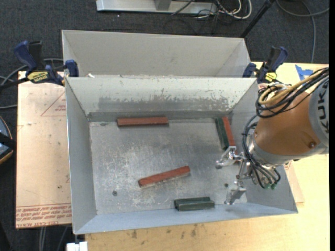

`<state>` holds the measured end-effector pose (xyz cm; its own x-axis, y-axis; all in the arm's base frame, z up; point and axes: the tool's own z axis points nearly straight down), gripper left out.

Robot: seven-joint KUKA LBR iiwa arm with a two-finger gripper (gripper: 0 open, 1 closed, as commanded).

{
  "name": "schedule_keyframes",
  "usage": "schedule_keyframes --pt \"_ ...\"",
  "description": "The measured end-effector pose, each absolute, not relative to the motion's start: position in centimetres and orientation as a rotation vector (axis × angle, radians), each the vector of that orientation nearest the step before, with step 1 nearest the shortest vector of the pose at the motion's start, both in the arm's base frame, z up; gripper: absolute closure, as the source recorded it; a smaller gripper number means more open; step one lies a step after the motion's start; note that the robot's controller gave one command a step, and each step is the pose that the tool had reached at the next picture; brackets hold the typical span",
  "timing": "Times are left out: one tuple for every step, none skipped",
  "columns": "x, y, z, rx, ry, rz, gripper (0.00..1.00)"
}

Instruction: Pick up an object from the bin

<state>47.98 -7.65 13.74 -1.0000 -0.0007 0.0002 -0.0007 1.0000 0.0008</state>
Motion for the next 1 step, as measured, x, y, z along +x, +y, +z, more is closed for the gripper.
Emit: schedule_keyframes --pt "50.85 -1.91 8.28 0.27 -3.136 0.001 0.0"
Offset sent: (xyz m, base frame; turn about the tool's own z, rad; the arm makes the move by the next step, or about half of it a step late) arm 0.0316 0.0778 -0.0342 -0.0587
